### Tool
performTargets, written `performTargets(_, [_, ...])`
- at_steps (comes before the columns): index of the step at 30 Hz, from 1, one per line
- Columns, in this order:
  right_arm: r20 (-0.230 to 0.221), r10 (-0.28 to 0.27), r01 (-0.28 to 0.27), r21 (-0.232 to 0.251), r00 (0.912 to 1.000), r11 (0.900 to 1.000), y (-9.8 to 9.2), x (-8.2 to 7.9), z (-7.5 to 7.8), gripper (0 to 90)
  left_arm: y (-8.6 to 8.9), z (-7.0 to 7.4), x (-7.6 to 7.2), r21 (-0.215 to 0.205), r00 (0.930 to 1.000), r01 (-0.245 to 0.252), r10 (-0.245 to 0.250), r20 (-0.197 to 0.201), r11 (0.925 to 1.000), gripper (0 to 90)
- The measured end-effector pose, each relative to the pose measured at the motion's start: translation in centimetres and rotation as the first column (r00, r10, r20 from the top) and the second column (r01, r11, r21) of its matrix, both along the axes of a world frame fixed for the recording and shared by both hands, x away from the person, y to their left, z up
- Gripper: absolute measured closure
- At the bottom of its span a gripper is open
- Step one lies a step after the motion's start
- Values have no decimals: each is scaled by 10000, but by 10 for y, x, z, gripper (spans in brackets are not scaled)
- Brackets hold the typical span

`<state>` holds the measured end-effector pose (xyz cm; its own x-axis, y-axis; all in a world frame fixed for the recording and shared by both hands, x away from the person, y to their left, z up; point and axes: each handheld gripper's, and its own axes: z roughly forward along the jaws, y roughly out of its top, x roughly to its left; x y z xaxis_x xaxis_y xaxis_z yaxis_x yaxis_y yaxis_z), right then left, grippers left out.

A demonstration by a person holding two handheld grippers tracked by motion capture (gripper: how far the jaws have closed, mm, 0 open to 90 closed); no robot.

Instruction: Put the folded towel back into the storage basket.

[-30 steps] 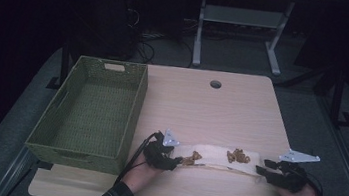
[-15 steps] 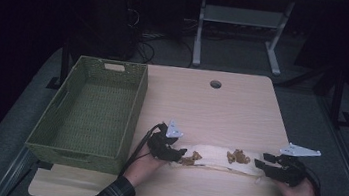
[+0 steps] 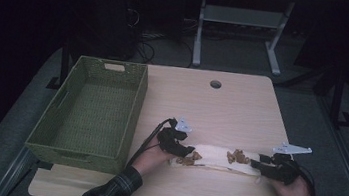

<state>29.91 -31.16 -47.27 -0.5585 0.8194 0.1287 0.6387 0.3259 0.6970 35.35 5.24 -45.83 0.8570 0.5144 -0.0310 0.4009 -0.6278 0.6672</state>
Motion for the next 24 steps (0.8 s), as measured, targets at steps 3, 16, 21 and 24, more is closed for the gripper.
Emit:
performTargets(3, [-2, -17, 17, -16, 10000, 10000, 2, -1, 0, 601, 0, -5, 1, 178, 9996, 242, -240, -125, 9995, 485])
performTargets(16, [-169, 271, -274, -142, 9995, 9995, 8, -2, 3, 831, -6, -3, -7, 133, 9958, 889, -886, -220, 9959, 855])
performTargets(21, [30, 320, -318, -329, 9995, 9990, 8, 0, 3, 832, -4, 2, -14, 228, 9936, 1107, -1101, -247, 9936, 859])
performTargets(24, [67, 136, -132, -511, 9999, 9986, 10, 5, 7, 834, -1, 8, -20, -25, 9919, 1225, -1225, -330, 9925, 859])
